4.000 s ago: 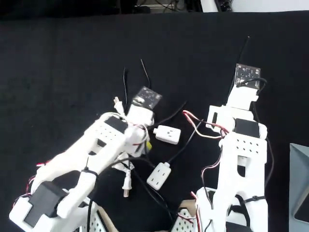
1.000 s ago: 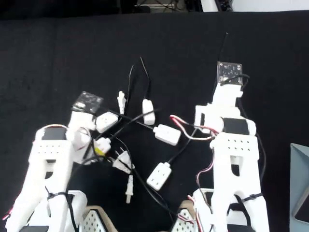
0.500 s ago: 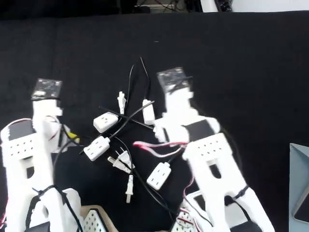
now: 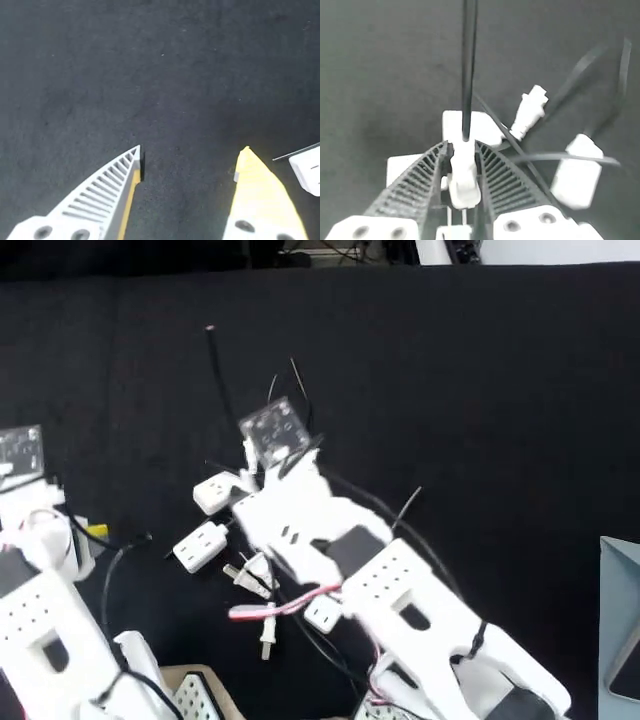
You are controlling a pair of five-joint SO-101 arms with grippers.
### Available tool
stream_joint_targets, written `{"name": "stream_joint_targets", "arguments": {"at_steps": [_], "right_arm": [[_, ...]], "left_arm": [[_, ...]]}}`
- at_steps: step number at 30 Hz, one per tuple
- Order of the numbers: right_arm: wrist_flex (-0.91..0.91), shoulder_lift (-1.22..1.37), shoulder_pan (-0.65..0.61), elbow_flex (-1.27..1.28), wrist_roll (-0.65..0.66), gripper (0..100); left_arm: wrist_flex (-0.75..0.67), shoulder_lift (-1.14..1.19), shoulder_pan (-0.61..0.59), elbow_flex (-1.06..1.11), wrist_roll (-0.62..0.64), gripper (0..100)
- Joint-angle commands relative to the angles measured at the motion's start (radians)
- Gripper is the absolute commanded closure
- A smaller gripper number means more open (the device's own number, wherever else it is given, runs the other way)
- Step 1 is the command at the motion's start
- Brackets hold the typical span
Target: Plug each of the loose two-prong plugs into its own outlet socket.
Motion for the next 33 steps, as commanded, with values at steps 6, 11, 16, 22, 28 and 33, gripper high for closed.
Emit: {"name": "stream_joint_targets", "arguments": {"at_steps": [6, 11, 16, 22, 28, 33], "right_arm": [[-0.322, 0.008, -0.11, 0.107, -0.009, 98.7], [-0.381, 0.143, -0.11, 0.073, -0.009, 98.7], [-0.482, 0.255, -0.112, 0.074, -0.009, 98.7], [-0.473, 0.177, -0.11, 0.13, -0.003, 98.7], [-0.347, -0.058, -0.126, 0.183, -0.003, 98.7], [-0.23, -0.165, -0.189, 0.189, -0.008, 98.7]], "left_arm": [[-0.002, -0.249, -0.027, 0.13, 0.094, 70], [-0.002, -0.249, 0.059, 0.151, 0.092, 70], [-0.002, -0.249, 0.119, 0.171, 0.087, 70], [-0.038, -0.249, 0.17, 0.111, 0.132, 70], [-0.147, -0.249, 0.269, 0.084, 0.288, 70], [-0.218, -0.256, 0.433, 0.084, 0.419, 70]]}}
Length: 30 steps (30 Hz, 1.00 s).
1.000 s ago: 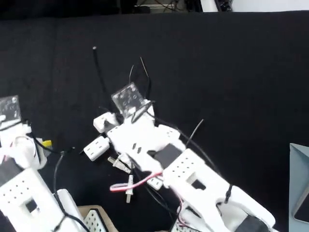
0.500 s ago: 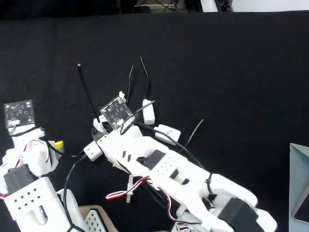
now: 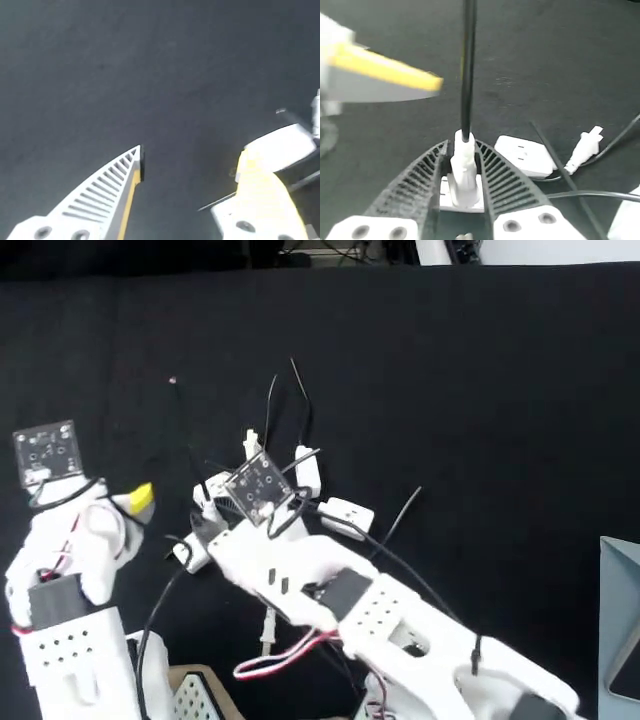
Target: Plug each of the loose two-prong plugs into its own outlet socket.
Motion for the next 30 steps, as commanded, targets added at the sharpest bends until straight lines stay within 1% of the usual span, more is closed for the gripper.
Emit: {"name": "stream_joint_targets", "arguments": {"at_steps": [1, 5, 11, 16, 19, 22, 25, 27, 30], "right_arm": [[0.054, -0.071, -0.041, -0.007, -0.008, 98.7], [0.061, -0.077, -0.044, 0.002, -0.005, 98.7], [0.061, -0.079, -0.041, 0.013, -0.003, 98.7], [0.063, -0.074, -0.038, 0.015, -0.003, 98.7], [0.064, -0.074, -0.015, 0.015, -0.003, 98.7], [0.064, -0.074, -0.002, 0.013, -0.003, 98.7], [0.064, -0.073, -0.002, 0.015, -0.005, 98.7], [0.064, -0.065, -0.002, 0.012, -0.008, 98.7], [0.063, 0.005, -0.002, -0.025, -0.009, 98.7]], "left_arm": [[-0.075, -0.017, 0.156, -0.054, 0.11, 70], [-0.106, -0.018, 0.269, -0.054, 0.161, 70], [-0.095, -0.02, 0.409, -0.054, 0.201, 70], [-0.015, -0.02, 0.446, -0.097, 0.187, 70], [0.041, -0.02, 0.446, -0.148, 0.137, 70], [0.051, -0.02, 0.41, -0.166, 0.135, 70], [0.034, -0.02, 0.28, -0.18, 0.138, 70], [0.005, -0.02, 0.17, -0.176, 0.138, 70], [-0.006, -0.02, 0.028, -0.176, 0.138, 70]]}}
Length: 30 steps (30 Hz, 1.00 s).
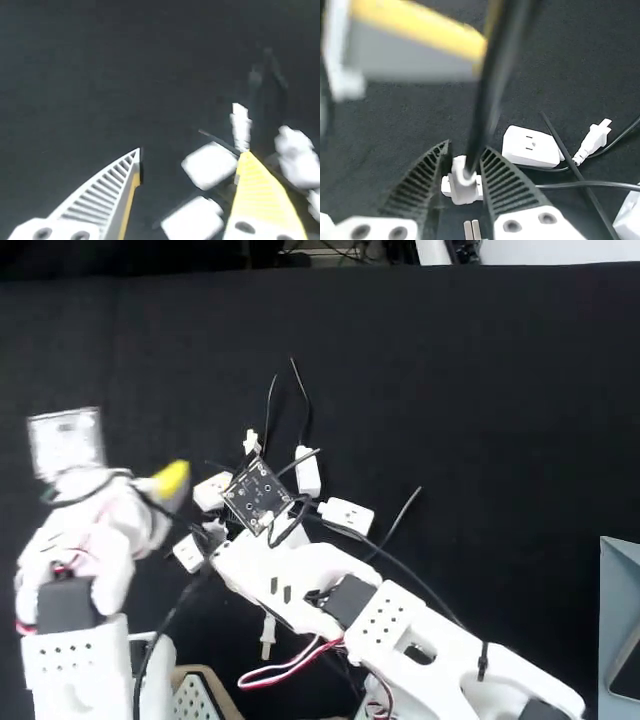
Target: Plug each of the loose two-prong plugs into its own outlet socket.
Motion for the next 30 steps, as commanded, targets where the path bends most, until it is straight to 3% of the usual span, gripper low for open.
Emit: {"name": "stream_joint_targets", "arguments": {"at_steps": [1, 5, 12, 21, 30], "right_arm": [[0.005, 0.079, 0.015, -0.064, -0.009, 98.7], [-0.003, 0.26, 0.015, -0.163, -0.026, 98.7], [-0.003, 0.493, 0.015, -0.315, -0.071, 98.7], [-0.087, 0.567, 0.075, -0.332, -0.066, 98.7], [-0.095, 0.618, 0.021, -0.328, -0.066, 98.7]], "left_arm": [[-0.025, -0.012, -0.217, -0.054, -0.002, 70], [-0.029, -0.012, -0.321, -0.035, -0.002, 70], [-0.031, -0.012, -0.346, 0.007, -0.002, 70], [-0.029, -0.012, -0.346, 0.008, -0.002, 70], [-0.023, -0.012, -0.348, 0.013, -0.002, 70]]}}
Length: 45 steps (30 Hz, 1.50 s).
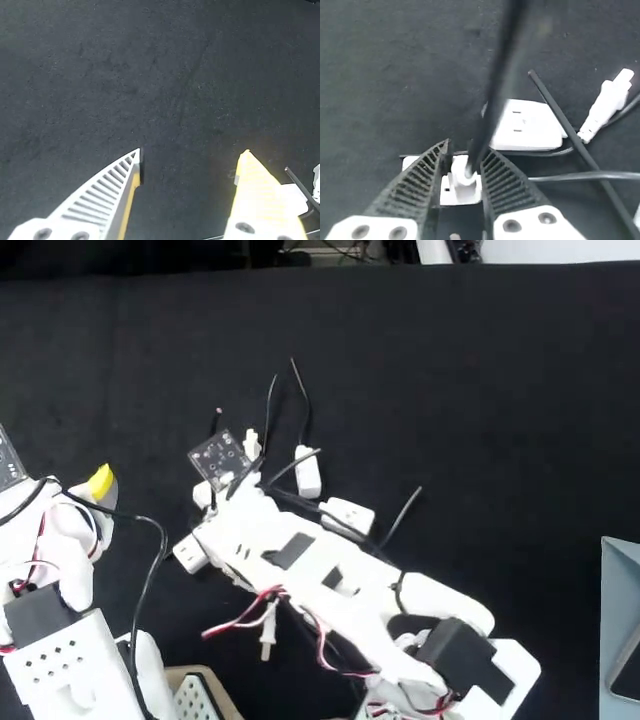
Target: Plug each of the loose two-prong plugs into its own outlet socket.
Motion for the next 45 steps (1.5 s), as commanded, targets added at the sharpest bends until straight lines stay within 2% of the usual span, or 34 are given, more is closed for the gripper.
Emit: {"name": "stream_joint_targets", "arguments": {"at_steps": [1, 16, 22, 45], "right_arm": [[-0.017, 0.004, -0.021, -0.041, -0.006, 98.7], [-0.012, 0.004, -0.006, -0.038, -0.006, 98.7], [-0.014, 0.004, -0.006, -0.039, -0.006, 98.7], [-0.017, 0.015, -0.028, -0.048, -0.008, 98.7]], "left_arm": [[-0.02, -0.012, -0.01, 0.002, -0.002, 70], [-0.015, -0.012, -0.002, 0.012, -0.002, 70], [-0.015, -0.012, -0.002, 0.012, 0.055, 70], [-0.023, -0.012, -0.002, 0.012, 0.055, 70]]}}
